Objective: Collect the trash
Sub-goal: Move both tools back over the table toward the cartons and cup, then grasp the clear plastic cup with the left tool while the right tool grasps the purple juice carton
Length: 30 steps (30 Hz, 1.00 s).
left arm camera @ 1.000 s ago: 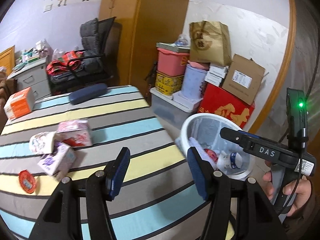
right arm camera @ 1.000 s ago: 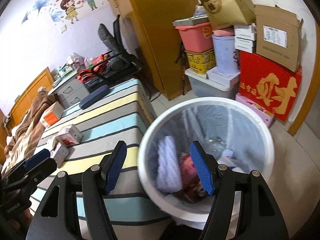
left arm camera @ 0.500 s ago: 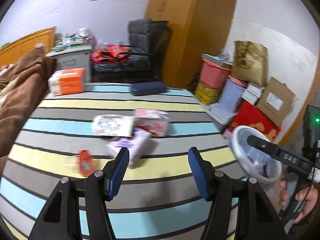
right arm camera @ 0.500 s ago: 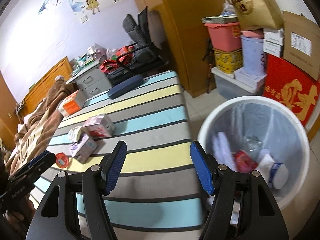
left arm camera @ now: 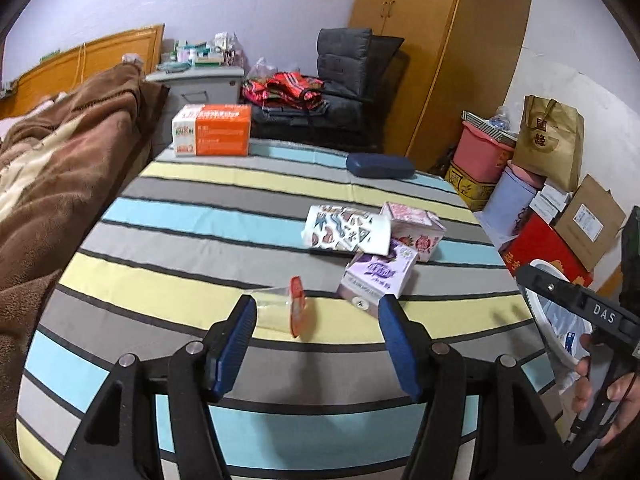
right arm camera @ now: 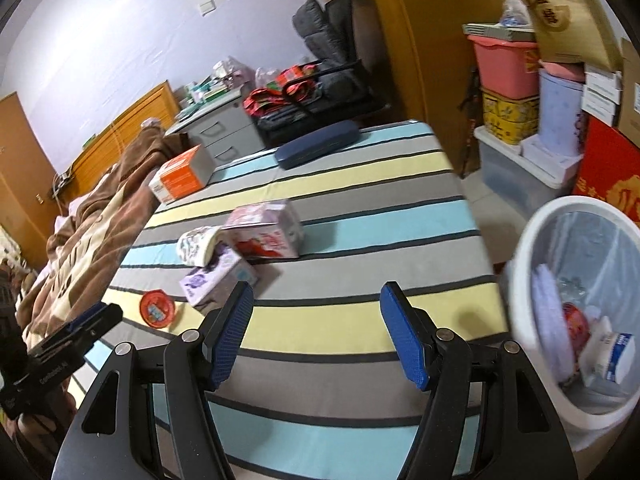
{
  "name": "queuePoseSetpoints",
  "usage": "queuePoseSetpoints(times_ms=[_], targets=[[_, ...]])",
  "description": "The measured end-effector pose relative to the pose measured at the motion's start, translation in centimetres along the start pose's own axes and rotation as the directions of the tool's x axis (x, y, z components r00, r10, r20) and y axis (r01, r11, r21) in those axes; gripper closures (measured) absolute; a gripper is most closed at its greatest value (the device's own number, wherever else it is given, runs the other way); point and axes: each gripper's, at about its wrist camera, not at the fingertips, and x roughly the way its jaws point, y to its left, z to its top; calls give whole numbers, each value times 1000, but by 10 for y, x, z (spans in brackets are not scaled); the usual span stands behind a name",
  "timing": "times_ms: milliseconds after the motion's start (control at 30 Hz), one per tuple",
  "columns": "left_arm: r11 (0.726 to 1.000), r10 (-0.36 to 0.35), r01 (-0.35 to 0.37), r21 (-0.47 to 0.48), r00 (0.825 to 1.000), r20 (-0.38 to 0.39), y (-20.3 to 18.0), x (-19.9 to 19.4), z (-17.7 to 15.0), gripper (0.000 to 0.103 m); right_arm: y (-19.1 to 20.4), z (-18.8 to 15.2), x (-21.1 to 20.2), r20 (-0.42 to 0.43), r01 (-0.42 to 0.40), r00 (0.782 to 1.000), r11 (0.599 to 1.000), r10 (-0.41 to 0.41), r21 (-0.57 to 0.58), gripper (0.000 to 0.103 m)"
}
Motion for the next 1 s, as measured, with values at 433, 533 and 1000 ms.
queuePoseSetpoints(times_ms=[433, 533, 1000], targets=[[999, 24, -19, 47, 994, -102, 26, 42, 5, 35, 30, 6, 42, -75, -39, 996, 999, 40, 16, 36], [999, 10, -5, 47, 993, -117, 28, 50, 8, 35, 34, 6, 47, -89, -47, 995, 999, 48, 17, 36], [997, -35, 24, -80, 989, -144, 64, 61, 10, 58, 70, 10, 75, -150, -14, 989, 1000, 11, -23, 36]])
